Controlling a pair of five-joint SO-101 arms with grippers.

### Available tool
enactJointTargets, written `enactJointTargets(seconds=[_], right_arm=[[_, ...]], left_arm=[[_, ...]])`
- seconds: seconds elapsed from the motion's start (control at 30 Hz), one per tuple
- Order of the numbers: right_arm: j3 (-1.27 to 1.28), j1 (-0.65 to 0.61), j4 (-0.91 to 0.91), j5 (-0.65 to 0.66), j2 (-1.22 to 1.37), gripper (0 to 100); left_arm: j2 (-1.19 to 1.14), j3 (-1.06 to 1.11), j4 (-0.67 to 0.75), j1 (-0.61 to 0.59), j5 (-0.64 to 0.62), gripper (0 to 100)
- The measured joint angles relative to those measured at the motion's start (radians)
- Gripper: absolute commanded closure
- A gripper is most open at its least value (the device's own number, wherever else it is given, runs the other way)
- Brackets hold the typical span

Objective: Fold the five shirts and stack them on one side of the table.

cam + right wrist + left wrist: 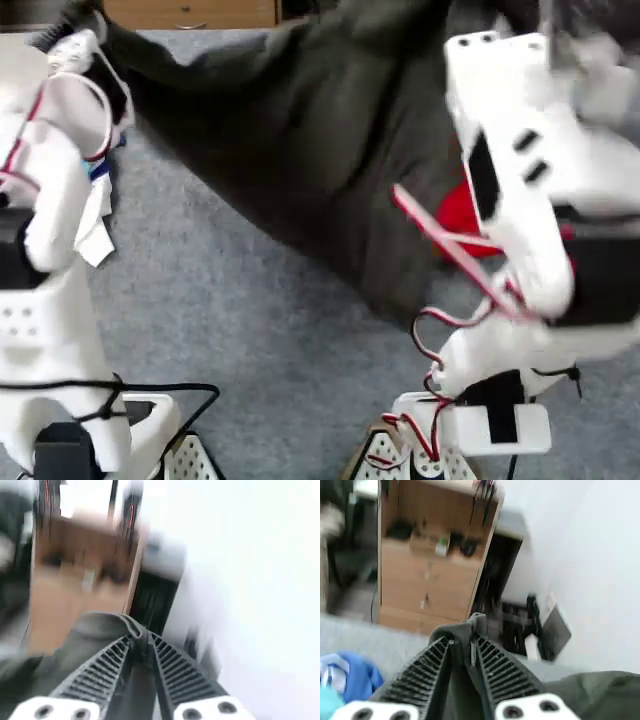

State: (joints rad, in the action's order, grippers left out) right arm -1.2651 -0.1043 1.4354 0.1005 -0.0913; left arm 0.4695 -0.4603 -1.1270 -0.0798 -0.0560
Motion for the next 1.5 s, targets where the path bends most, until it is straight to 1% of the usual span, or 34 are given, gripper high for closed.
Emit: enactJointTargets(seconds=[0.13,0.23,0.33,0.4,0.5,0.63,0.77,0.87,1.0,1.2,1.37,1.5], right_arm=[[-0.144,0.005,-0.107,0.005,0.023,99.8],[-0.203,0.002,-0.183,0.005,0.023,99.8],[-0.250,0.002,-0.244,0.012,0.023,99.8],[-0.279,0.003,-0.284,0.015,0.023,99.8],[-0.331,0.012,-0.339,0.015,0.023,99.8],[-0.387,0.011,-0.387,0.071,0.002,99.8],[-0.405,0.012,-0.411,0.101,-0.058,99.8],[-0.408,0.009,-0.419,0.118,-0.097,99.8],[-0.408,0.011,-0.420,0.121,-0.115,99.8],[-0.408,0.011,-0.420,0.121,-0.117,99.8],[-0.408,0.009,-0.417,0.123,-0.117,99.8],[-0.408,0.012,-0.341,0.123,-0.117,99.8]], left_arm=[[0.000,-0.144,0.006,0.000,0.012,98],[0.002,-0.235,0.066,0.000,0.021,98],[0.012,-0.293,0.121,0.000,0.098,98],[0.021,-0.324,0.124,0.000,0.169,98],[0.037,-0.397,0.124,0.000,0.242,98],[0.083,-0.497,0.124,0.000,0.293,98],[0.124,-0.557,0.123,0.000,0.315,98],[0.164,-0.559,0.057,0.000,0.316,98],[0.196,-0.546,-0.106,0.000,0.316,98],[0.204,-0.549,-0.273,0.000,0.316,98],[0.203,-0.548,-0.479,0.000,0.316,98],[0.203,-0.543,-0.594,0.000,0.316,98]])
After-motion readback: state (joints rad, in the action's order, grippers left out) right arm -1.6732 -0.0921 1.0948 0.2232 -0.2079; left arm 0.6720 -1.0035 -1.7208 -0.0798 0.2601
